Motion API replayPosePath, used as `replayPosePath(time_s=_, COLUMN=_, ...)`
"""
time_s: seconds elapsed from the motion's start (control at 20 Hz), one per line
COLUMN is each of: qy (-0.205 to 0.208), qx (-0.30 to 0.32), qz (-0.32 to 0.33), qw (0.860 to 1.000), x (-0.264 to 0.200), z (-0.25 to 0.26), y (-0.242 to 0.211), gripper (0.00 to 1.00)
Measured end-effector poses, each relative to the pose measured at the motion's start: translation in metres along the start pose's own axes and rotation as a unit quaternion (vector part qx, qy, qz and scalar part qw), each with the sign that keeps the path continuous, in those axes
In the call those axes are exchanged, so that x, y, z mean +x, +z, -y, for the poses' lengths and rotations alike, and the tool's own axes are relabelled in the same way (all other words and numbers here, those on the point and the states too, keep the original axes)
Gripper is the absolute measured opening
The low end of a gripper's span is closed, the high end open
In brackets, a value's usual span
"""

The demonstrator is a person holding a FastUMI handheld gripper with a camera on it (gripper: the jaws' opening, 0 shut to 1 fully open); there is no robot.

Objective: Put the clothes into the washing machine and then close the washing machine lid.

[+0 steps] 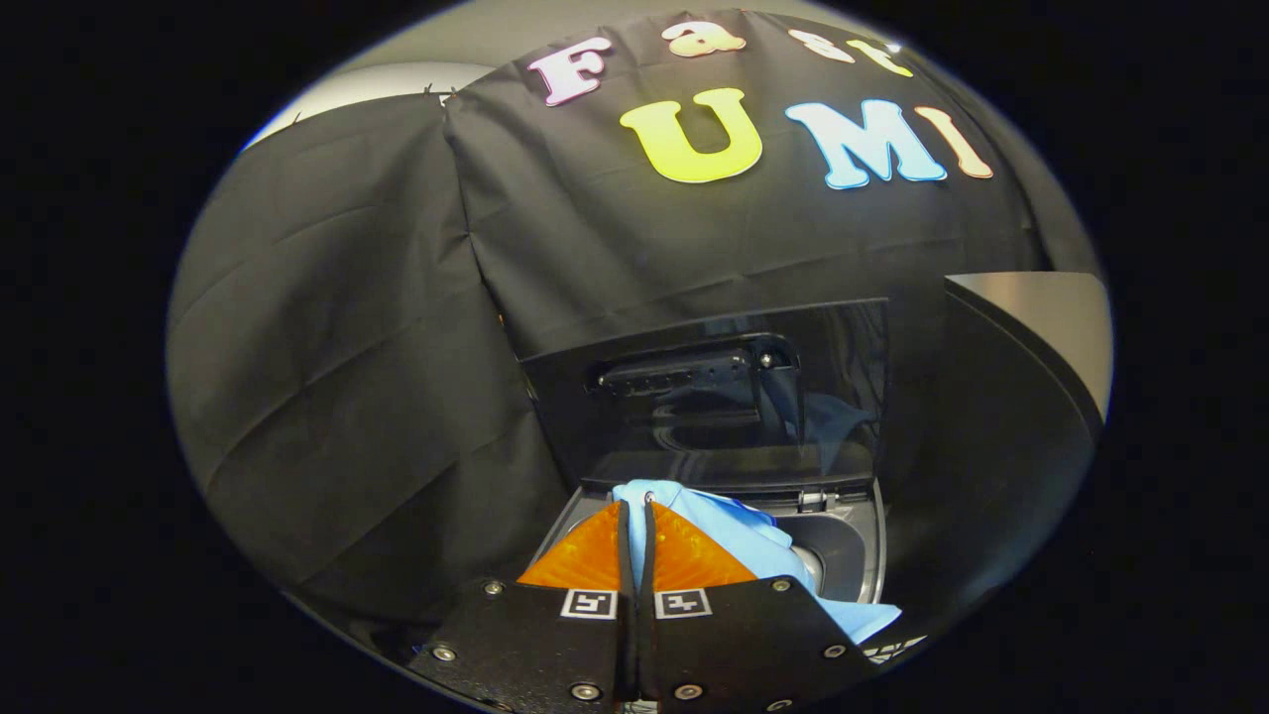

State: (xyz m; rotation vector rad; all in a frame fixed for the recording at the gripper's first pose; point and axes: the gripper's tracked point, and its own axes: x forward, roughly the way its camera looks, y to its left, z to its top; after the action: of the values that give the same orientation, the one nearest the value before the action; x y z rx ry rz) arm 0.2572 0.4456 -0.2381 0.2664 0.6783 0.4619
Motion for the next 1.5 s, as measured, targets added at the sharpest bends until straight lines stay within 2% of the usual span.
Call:
replayPosePath(time_s=0.3, qy=-0.036, qx=-0.023, qz=-0.034, qw=0.999, x=0.033, z=0.015, y=-0.039, gripper=0.00)
replayPosePath(time_s=0.5, qy=-0.061, qx=-0.014, qz=-0.062, qw=0.996, x=0.047, z=0.026, y=-0.067, gripper=0.01)
replayPosePath(time_s=0.7, qy=-0.087, qx=-0.010, qz=-0.086, qw=0.992, x=0.053, z=0.035, y=-0.092, gripper=0.08)
replayPosePath(time_s=0.8, qy=-0.095, qx=-0.012, qz=-0.085, qw=0.992, x=0.052, z=0.037, y=-0.098, gripper=0.17)
replayPosePath(time_s=1.05, qy=-0.118, qx=-0.029, qz=-0.076, qw=0.990, x=0.049, z=0.039, y=-0.100, gripper=0.95)
replayPosePath(time_s=1.25, qy=-0.123, qx=-0.045, qz=-0.043, qw=0.990, x=0.044, z=0.032, y=-0.086, gripper=0.96)
replayPosePath(time_s=1.5, qy=-0.122, qx=-0.086, qz=0.043, qw=0.988, x=0.030, z=0.014, y=-0.035, gripper=0.96)
